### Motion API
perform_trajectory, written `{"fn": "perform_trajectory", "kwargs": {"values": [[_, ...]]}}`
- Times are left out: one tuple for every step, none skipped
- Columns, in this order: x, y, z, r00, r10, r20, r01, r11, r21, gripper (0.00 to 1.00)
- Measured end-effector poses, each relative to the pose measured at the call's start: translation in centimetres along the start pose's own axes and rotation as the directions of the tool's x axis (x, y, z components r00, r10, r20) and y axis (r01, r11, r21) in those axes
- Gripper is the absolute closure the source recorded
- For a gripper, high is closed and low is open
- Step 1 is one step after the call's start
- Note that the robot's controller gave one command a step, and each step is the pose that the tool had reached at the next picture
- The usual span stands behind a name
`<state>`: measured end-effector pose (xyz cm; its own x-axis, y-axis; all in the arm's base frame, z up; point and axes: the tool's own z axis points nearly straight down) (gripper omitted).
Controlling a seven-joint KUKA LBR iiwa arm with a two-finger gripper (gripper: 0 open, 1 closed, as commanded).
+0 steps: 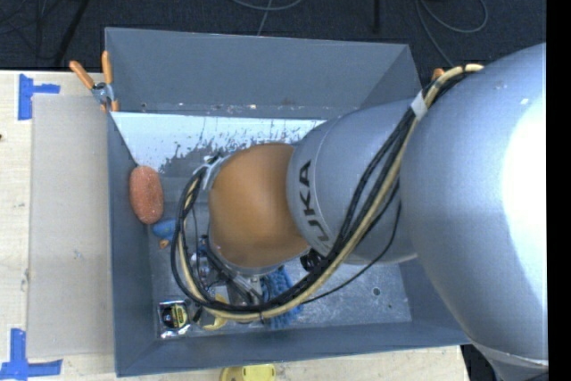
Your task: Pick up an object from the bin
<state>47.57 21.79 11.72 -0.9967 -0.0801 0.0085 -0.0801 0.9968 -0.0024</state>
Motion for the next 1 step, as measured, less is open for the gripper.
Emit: {"fn": "perform_trajectory", "kwargs": {"values": [[-0.43, 0.74, -6.9, 1.0, 0.015, 0.005, -0.015, 1.0, -0.001, 1.0]]}}
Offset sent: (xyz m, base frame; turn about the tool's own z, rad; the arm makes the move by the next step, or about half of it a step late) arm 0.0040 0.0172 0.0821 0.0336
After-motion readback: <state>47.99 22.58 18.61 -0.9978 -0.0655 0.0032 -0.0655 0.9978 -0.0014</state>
